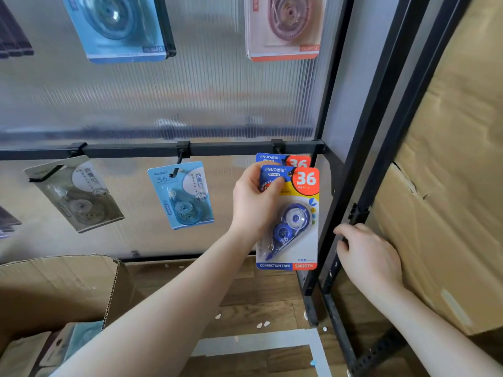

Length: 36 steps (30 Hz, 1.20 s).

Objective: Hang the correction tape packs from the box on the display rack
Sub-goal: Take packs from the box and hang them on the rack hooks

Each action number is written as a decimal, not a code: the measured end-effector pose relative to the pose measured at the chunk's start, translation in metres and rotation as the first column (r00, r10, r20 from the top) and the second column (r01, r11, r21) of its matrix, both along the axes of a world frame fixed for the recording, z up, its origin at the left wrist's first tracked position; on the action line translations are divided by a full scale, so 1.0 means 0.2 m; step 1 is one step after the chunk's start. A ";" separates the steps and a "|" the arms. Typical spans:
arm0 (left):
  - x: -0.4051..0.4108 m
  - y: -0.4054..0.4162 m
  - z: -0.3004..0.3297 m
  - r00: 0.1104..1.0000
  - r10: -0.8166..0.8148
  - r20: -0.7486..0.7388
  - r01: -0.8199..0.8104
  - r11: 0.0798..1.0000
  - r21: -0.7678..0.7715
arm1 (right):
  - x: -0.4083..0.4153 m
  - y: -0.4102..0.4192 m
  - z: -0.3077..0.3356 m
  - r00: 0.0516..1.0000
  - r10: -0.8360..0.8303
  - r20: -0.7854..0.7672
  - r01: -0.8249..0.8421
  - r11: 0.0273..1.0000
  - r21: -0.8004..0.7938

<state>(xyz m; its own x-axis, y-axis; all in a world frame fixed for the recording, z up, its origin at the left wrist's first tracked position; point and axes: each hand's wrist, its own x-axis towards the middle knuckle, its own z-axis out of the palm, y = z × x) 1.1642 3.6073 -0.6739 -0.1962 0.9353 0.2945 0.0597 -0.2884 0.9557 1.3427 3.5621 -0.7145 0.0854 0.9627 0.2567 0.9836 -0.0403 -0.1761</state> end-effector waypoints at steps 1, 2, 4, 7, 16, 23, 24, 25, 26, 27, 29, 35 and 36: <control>0.00 0.02 -0.01 1.000 0.020 -0.016 -0.020 1.000 -0.008 | 0.00 0.00 0.00 1.000 0.004 -0.003 -0.004 1.000 -0.003; 0.00 0.03 -0.01 0.999 0.038 -0.027 -0.038 0.999 -0.014 | 0.00 0.00 0.00 1.000 0.007 -0.005 -0.007 1.000 -0.008; -0.01 0.06 -0.02 0.997 0.061 -0.049 -0.062 0.998 -0.018 | 0.01 0.00 0.00 1.000 0.011 -0.001 -0.011 1.000 -0.007; -0.03 0.08 -0.02 0.988 0.087 -0.127 -0.089 0.996 -0.016 | 0.01 0.00 0.00 1.000 0.019 0.007 -0.019 1.000 -0.007; -0.24 -0.03 -0.05 0.813 0.241 -0.530 -0.199 0.971 0.135 | -0.05 -0.02 0.03 0.992 0.117 0.039 -0.117 0.993 0.002; -0.72 -0.28 0.03 0.337 0.328 -0.883 -0.063 0.943 0.326 | -0.30 -0.02 0.08 0.958 0.284 0.042 -0.286 0.958 0.037; -0.80 -0.32 0.04 0.291 0.321 -0.901 -0.055 0.946 0.319 | -0.35 -0.02 0.08 0.953 0.300 0.038 -0.302 0.953 0.038; -0.89 -0.36 0.05 0.250 0.321 -0.913 -0.065 0.947 0.315 | -0.41 -0.01 0.09 0.948 0.318 0.035 -0.319 0.947 0.034; -0.97 -0.39 0.04 0.215 0.359 -0.908 -0.082 0.933 0.350 | -0.47 0.00 0.09 0.942 0.336 0.031 -0.336 0.941 0.025; -1.04 -0.44 0.04 0.182 0.337 -0.924 -0.094 0.941 0.324 | -0.54 0.00 0.10 0.935 0.354 0.026 -0.354 0.935 0.016; -1.20 -0.53 0.04 0.134 0.284 -0.949 -0.161 0.952 0.262 | -0.69 0.01 0.10 0.919 0.393 0.030 -0.394 0.919 0.011; -1.63 -0.82 -0.10 0.084 0.266 -0.960 -0.322 0.919 0.227 | -1.19 -0.05 0.08 0.838 0.545 0.028 -0.545 0.837 0.042; -1.69 -0.83 -0.12 0.116 0.280 -0.953 -0.355 0.908 0.224 | -1.27 -0.06 0.06 0.821 0.570 0.025 -0.570 0.820 0.039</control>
<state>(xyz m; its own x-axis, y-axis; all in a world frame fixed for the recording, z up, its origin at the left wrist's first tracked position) 0.8253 3.4423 -0.6979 -0.0815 0.8861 0.4563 0.9958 0.0533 0.0744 1.0884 3.5491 -0.7016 -0.4784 0.8266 0.2966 0.8306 0.5355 -0.1528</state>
